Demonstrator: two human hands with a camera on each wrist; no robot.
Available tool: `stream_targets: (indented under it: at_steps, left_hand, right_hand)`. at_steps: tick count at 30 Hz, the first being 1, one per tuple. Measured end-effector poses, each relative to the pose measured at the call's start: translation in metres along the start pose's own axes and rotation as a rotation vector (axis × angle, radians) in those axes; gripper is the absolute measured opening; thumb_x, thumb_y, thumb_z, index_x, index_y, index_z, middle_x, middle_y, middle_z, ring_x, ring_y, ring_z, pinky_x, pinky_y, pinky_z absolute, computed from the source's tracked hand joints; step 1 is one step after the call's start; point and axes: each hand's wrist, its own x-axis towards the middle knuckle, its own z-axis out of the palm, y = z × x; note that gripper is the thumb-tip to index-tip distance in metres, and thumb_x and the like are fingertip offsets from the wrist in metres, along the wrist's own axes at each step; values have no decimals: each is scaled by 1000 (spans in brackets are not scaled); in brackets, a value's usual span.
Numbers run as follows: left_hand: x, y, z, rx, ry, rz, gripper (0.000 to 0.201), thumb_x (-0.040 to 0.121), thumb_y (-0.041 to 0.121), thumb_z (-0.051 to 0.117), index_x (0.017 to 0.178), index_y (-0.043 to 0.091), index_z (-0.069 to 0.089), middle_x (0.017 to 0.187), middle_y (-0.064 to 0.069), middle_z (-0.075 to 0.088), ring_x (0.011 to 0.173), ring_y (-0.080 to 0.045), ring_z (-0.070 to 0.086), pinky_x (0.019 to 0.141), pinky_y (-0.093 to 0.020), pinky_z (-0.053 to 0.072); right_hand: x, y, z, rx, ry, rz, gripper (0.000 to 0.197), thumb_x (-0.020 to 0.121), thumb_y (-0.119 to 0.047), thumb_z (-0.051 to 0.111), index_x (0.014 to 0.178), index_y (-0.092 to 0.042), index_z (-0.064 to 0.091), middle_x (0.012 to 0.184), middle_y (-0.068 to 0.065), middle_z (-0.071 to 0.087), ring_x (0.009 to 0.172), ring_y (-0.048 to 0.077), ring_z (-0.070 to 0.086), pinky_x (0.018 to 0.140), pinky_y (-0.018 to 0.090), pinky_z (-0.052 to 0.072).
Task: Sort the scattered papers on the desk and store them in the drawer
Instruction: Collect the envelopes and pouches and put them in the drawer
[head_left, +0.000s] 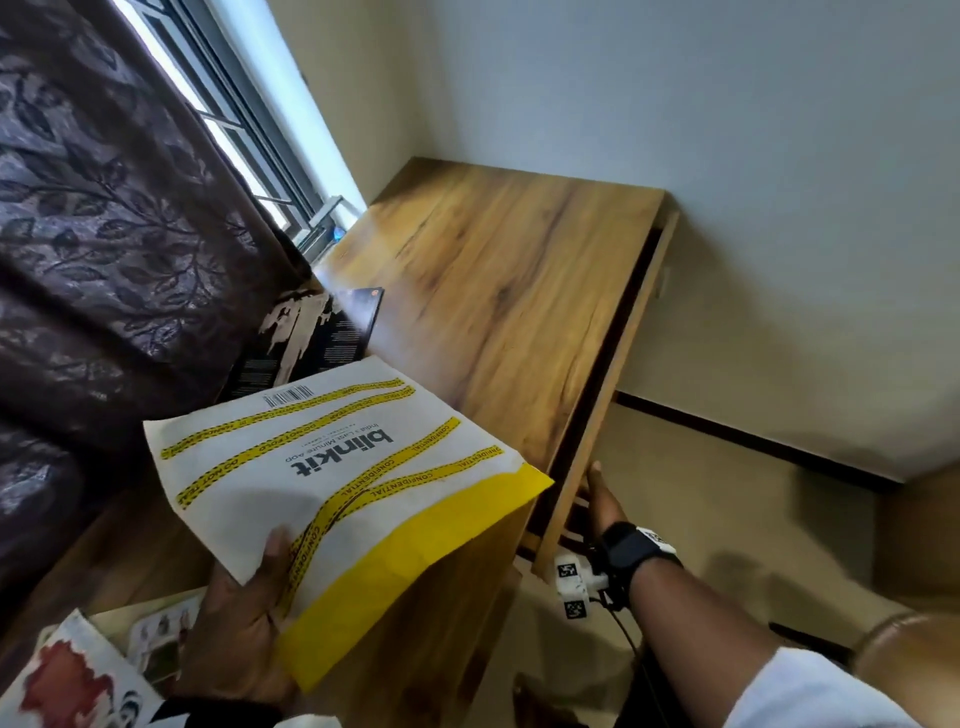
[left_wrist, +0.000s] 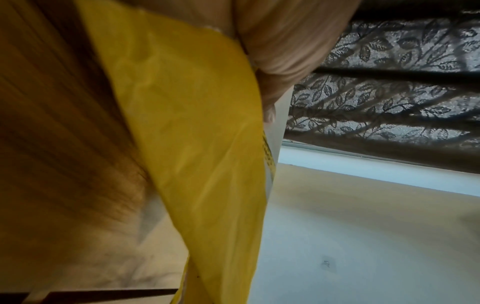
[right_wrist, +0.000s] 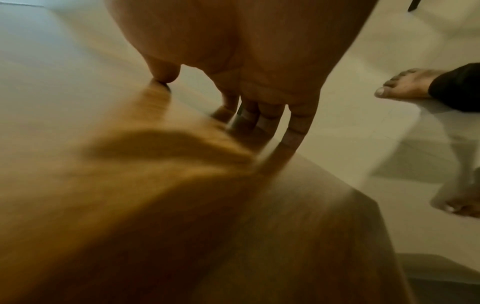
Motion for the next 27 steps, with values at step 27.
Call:
stream_targets:
  at_steps: [27]
  left_hand:
    - [29,-85,195,556,-558,-101,62,76,41,82,130,24,58,127,-14,65,117,-40,60,96,-62,46]
  right_hand:
    - [-177,-133,-177,42,-282,-421,48,102,-43,46,137,-12,57,129,18,66,120,39,61,105,58,43]
